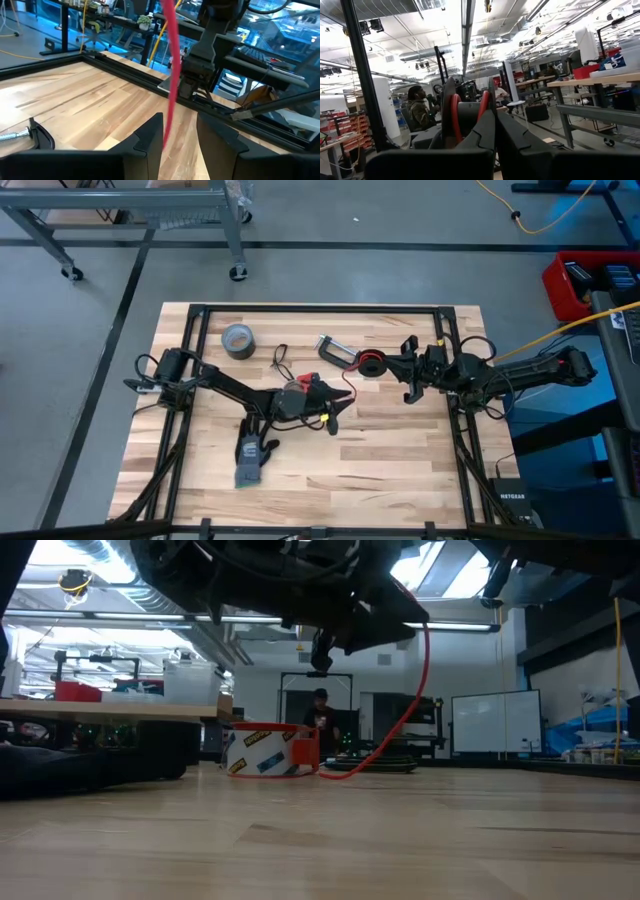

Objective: Coil cords
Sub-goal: Coil the red wire onto the spool

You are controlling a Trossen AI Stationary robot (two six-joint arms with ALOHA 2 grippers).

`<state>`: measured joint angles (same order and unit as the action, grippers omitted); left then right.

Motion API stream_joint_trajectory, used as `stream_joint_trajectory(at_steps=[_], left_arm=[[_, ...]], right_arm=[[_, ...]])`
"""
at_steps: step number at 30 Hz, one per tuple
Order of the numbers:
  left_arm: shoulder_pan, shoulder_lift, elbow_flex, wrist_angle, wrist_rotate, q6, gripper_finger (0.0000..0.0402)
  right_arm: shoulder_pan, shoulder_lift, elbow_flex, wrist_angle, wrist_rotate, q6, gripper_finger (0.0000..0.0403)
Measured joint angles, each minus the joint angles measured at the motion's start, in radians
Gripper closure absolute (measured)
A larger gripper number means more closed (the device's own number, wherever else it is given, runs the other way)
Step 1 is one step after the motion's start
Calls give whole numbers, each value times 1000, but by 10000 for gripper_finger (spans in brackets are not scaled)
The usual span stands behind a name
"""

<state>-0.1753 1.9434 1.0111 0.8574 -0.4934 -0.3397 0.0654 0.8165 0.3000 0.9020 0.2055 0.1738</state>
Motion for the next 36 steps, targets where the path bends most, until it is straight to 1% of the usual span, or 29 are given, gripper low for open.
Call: stream_joint_trajectory(at_steps=[4, 9, 11, 18, 23, 28, 34, 36], left_arm=[[0, 3, 14, -2, 0, -4, 290], [5, 40, 78, -9, 2, 58, 290], [7, 58, 97, -8, -1, 61, 290], [13, 70, 101, -39, -4, 36, 294], [10, 71, 101, -75, -4, 2, 328], [11, 71, 101, -87, -4, 2, 365], [11, 71, 101, -89, -4, 1, 395], [11, 71, 101, -89, -4, -17, 397]], right_arm=[[0, 0, 0, 14, 25, 0, 398], [0, 8, 0, 23, 25, 0, 398], [0, 14, 0, 22, 23, 2, 398], [0, 15, 0, 22, 20, 2, 398], [0, 14, 0, 23, 20, 1, 398], [0, 14, 0, 26, 20, 1, 398], [0, 14, 0, 25, 19, 1, 398], [0, 14, 0, 24, 22, 1, 398]])
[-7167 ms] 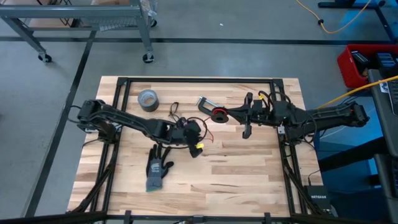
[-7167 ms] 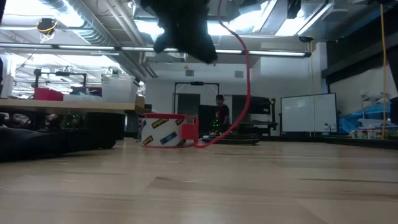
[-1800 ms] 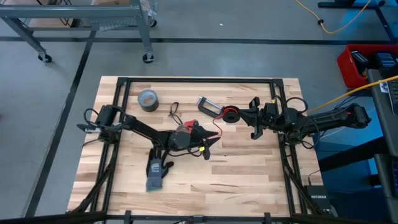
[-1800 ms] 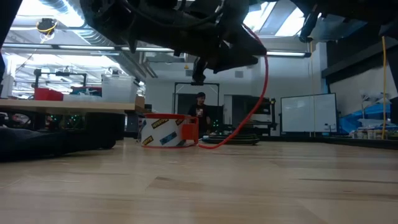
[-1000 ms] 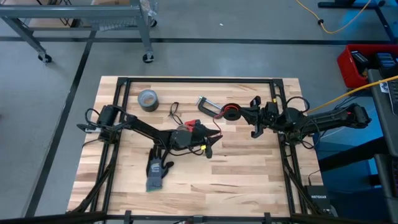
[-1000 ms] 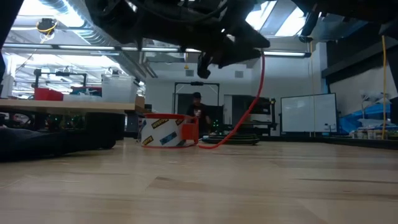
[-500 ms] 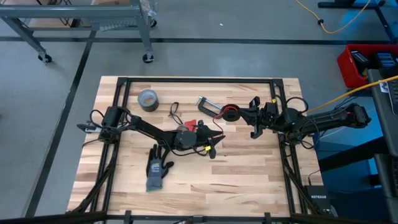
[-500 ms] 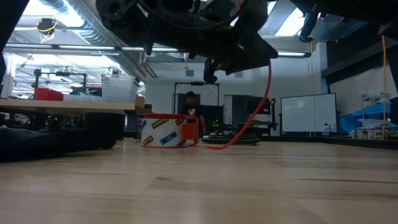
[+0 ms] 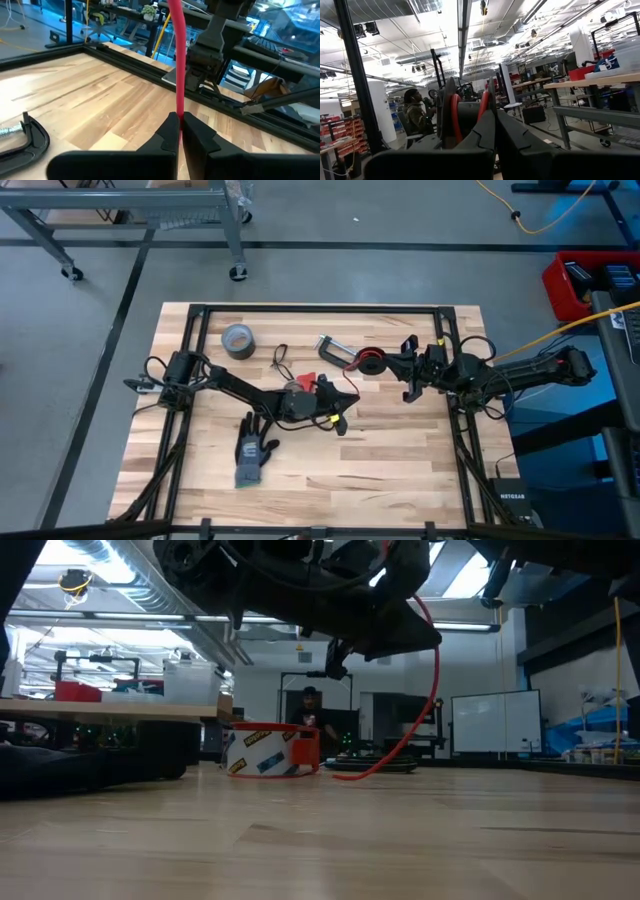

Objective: Coil cords
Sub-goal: Coil the red wire onto the spool

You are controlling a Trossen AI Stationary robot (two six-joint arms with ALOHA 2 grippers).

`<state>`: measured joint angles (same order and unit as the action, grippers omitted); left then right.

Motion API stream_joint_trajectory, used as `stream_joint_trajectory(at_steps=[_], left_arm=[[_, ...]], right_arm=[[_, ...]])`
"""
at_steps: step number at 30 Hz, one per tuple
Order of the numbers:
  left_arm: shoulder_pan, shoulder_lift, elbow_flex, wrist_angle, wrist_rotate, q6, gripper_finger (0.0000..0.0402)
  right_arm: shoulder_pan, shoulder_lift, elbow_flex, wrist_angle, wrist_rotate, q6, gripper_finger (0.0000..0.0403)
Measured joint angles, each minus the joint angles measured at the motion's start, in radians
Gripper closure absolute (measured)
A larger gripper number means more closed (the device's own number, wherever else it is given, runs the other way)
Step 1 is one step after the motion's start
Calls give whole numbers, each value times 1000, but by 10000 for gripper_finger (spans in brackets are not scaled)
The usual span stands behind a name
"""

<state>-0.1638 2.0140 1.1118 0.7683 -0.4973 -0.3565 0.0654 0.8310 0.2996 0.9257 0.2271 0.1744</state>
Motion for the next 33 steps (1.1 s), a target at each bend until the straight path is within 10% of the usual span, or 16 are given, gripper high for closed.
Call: stream_joint_trajectory(at_steps=[10, 33], left_arm=[[0, 0, 55, -56, 132, -159, 400], [19, 0, 465, -838, 384, -262, 401]], right_arm=[[0, 26, 0, -6, 116, -30, 398], [0, 140, 3, -121, 120, -16, 398]])
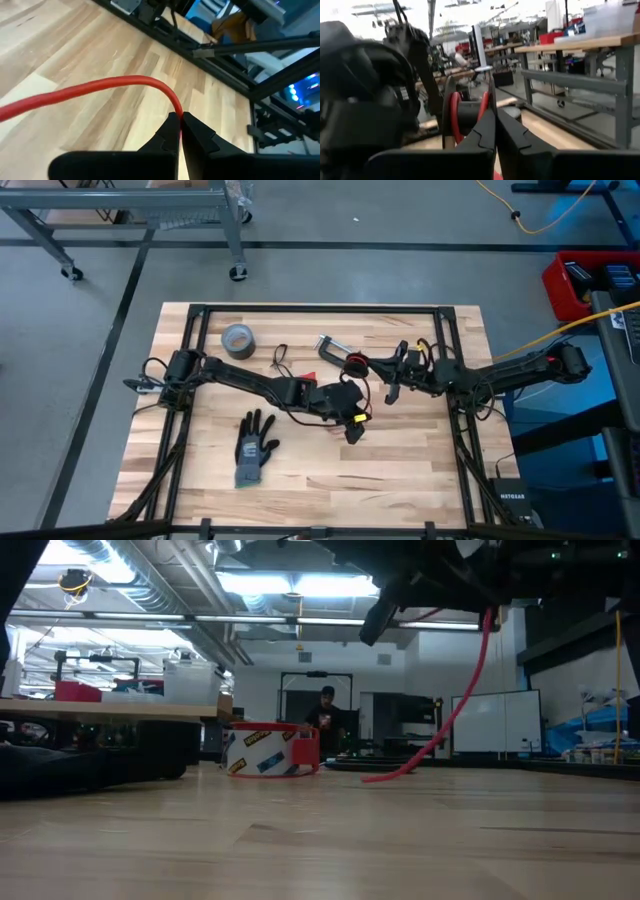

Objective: Coil cords
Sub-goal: Coil the red wire onto the spool

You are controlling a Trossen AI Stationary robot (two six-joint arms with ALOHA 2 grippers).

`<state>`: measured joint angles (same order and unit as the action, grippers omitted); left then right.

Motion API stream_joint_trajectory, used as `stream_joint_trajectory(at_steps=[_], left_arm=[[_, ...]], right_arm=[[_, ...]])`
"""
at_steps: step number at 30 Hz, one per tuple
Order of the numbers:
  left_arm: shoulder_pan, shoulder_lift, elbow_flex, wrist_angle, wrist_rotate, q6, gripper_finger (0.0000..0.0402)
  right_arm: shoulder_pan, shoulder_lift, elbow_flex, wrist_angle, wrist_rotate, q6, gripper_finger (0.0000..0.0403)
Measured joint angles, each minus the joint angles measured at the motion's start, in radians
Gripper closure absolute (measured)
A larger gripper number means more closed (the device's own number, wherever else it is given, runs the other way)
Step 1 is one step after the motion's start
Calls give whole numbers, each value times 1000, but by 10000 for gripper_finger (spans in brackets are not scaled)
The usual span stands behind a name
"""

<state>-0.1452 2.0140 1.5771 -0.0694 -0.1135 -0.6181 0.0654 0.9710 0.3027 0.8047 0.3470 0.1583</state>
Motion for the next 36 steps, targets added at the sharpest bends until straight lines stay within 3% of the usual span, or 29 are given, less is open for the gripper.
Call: stream_joint_trajectory(at_steps=[17, 36], left_arm=[[38, 0, 103, -144, 7, 41, 401], [24, -3, 123, -184, 39, 39, 401]], right_arm=[[0, -2, 2, -102, -42, 30, 398], [1, 1, -1, -127, -25, 26, 398]])
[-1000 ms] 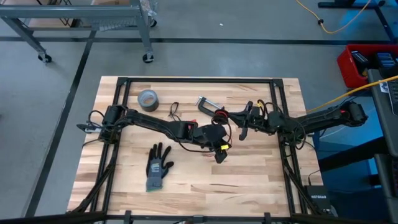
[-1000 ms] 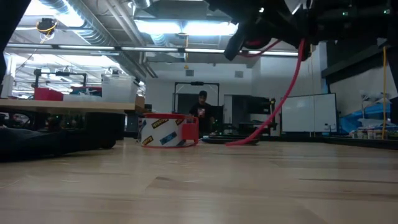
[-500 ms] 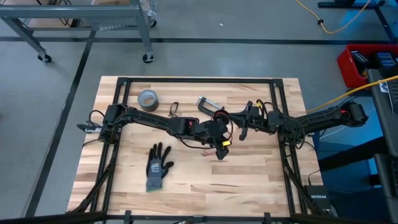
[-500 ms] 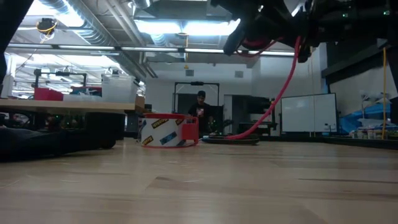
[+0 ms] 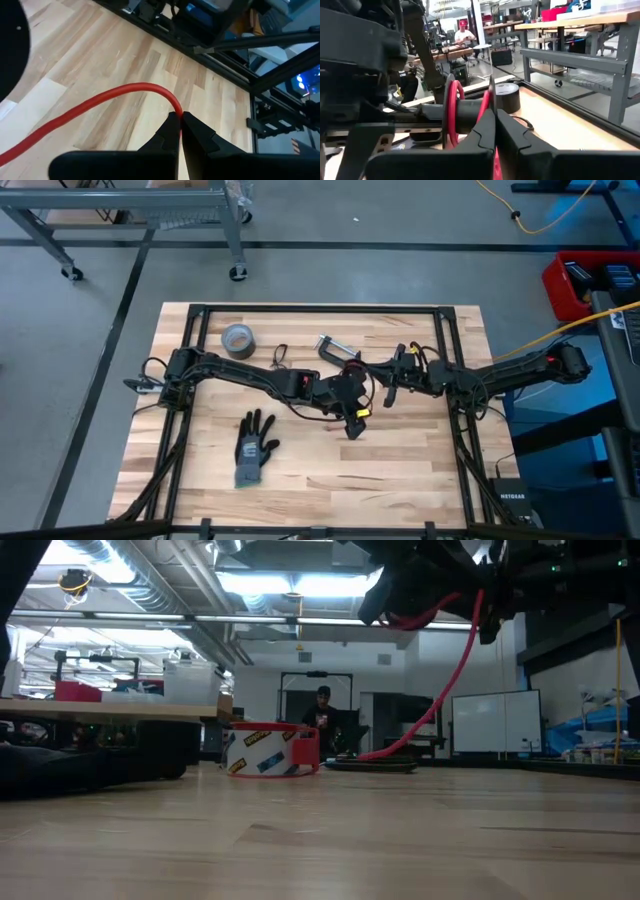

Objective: Coil cords
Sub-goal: Coil the red wire onto the spool

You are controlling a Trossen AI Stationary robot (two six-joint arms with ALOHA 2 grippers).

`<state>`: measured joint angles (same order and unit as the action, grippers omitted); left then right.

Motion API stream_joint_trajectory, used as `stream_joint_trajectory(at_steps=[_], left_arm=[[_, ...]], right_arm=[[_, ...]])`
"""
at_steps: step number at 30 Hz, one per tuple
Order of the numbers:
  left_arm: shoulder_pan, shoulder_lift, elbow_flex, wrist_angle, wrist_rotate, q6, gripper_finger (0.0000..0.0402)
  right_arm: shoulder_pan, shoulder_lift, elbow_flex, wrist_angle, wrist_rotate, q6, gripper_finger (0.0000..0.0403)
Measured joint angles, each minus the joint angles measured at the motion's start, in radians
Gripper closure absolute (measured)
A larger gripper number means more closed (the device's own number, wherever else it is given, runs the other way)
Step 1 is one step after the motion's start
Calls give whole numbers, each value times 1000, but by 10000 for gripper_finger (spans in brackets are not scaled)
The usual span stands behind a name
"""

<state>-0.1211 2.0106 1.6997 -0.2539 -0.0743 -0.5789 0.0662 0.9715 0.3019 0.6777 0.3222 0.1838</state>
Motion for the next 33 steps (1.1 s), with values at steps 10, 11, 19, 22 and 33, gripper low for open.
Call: stream_joint_trajectory(at_steps=[10, 11, 19, 22, 33], left_arm=[[15, 0, 0, 19, 0, -5, 401], [18, 0, 0, 30, 0, -6, 401], [25, 0, 0, 122, 6, 3, 401], [25, 0, 0, 143, 6, 3, 401], [24, 1, -1, 156, 6, 3, 401]], right_arm=[[-1, 0, 0, -3, -11, 26, 398], [-1, 0, 0, -3, -11, 26, 398], [-1, 0, 0, -9, -9, 29, 398], [-1, 0, 0, -13, -11, 30, 398], [-1, -1, 1, -27, -14, 30, 398]])
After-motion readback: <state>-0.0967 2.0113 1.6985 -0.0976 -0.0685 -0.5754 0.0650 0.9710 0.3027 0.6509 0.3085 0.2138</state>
